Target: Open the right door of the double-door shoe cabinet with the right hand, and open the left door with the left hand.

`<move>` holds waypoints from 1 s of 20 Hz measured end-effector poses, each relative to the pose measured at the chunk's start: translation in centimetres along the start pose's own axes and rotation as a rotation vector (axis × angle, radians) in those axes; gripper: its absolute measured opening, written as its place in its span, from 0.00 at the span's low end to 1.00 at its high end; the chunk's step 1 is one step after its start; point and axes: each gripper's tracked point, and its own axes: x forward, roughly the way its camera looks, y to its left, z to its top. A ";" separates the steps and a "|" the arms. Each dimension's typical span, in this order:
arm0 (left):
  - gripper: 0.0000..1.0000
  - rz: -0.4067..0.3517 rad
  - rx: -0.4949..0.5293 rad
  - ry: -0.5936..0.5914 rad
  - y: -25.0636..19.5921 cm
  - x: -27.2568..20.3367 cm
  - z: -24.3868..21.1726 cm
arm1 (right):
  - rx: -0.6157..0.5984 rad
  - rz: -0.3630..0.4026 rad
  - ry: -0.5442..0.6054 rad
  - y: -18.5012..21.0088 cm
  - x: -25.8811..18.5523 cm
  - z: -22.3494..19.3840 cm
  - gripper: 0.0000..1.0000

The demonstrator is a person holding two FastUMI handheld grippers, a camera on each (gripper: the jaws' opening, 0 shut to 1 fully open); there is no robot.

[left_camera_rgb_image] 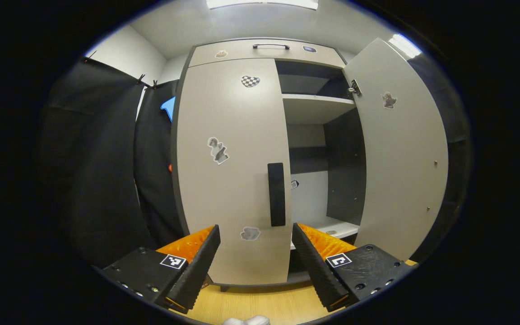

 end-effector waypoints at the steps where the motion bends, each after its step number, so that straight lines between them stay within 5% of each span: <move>1: 0.96 -0.002 0.006 -0.008 -0.5 1.2 0.3 | 0.000 -0.004 0.000 -0.3 0.3 0.1 0.86; 14: 0.91 0.032 -0.026 0.027 -1.9 12.2 0.0 | -0.016 -0.040 0.012 -2.6 2.1 0.1 0.86; 15: 0.85 0.045 -0.019 0.040 -1.6 12.6 -0.4 | -0.019 -0.038 0.012 -2.6 2.2 0.2 0.86; 16: 0.65 0.035 -0.029 0.054 -1.9 12.6 -0.9 | -0.022 -0.038 0.008 -2.4 2.7 0.4 0.83; 18: 0.61 0.022 -0.030 0.046 -2.4 12.6 -0.5 | -0.024 -0.040 0.002 -2.8 2.2 0.5 0.86; 20: 0.47 0.027 -0.024 0.052 -2.6 12.6 -0.6 | -0.020 -0.035 -0.001 -2.6 2.1 0.6 0.86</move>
